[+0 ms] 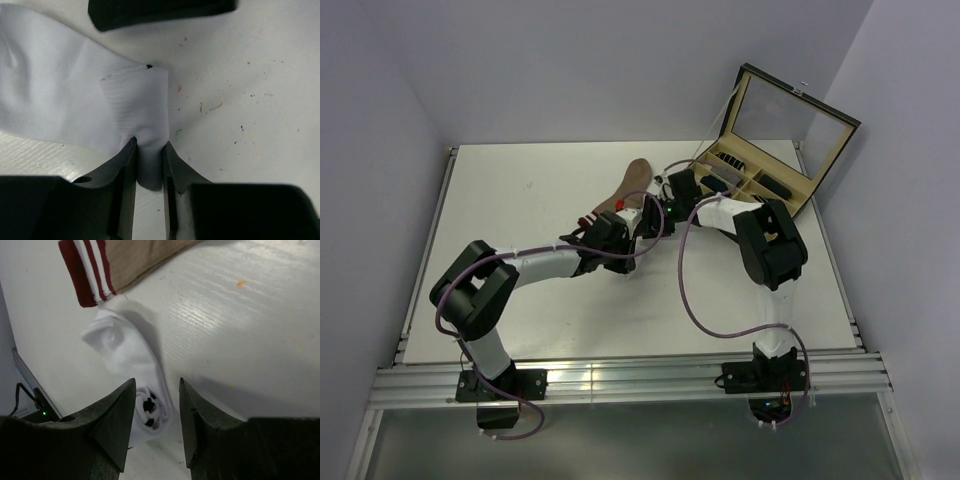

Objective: Roll the socks
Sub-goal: Roll the sock at the center of the board.

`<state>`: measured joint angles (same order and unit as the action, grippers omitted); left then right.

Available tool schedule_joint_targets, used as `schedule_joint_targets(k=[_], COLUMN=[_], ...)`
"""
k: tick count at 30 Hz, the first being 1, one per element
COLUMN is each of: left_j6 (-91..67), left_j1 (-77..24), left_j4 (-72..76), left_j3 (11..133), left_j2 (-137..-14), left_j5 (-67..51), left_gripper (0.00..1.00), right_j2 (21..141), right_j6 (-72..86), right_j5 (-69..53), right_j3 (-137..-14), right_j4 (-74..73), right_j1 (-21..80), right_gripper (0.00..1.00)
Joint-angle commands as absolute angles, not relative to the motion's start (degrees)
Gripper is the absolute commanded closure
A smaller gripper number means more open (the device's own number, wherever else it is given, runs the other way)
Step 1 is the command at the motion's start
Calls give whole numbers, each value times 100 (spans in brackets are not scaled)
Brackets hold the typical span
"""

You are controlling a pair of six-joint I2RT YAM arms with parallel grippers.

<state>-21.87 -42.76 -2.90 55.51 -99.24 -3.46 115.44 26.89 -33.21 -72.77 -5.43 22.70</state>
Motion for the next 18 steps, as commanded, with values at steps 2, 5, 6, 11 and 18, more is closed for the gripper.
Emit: schedule_joint_targets(k=[2, 5, 6, 11, 18], left_j6=[-2092, -2022, -1987, -1846, -1556], left_j1=[-4298, -4298, -4289, -4298, -4298], left_j4=[-211, -167, -132, 121, 193], left_j3=[5441, 5432, 5423, 5344, 5484], left_j2=[-9756, -9729, -9721, -9686, -9808], left_j5=[-632, -720, -756, -1045, -1327], left_gripper=[99, 100, 100, 99, 99], right_j2=[11908, 12093, 12120, 12225, 12401], right_j6=[2250, 2189, 2188, 2039, 1793], right_j5=[-3718, -3788, -3779, -3770, -3762], right_j3=[-7936, -8077, -8103, -8165, -8323], right_j4=[-957, -1046, -1081, -1336, -1705], right_j1=[2557, 2628, 2645, 2681, 2786], right_gripper=[53, 55, 58, 71, 88])
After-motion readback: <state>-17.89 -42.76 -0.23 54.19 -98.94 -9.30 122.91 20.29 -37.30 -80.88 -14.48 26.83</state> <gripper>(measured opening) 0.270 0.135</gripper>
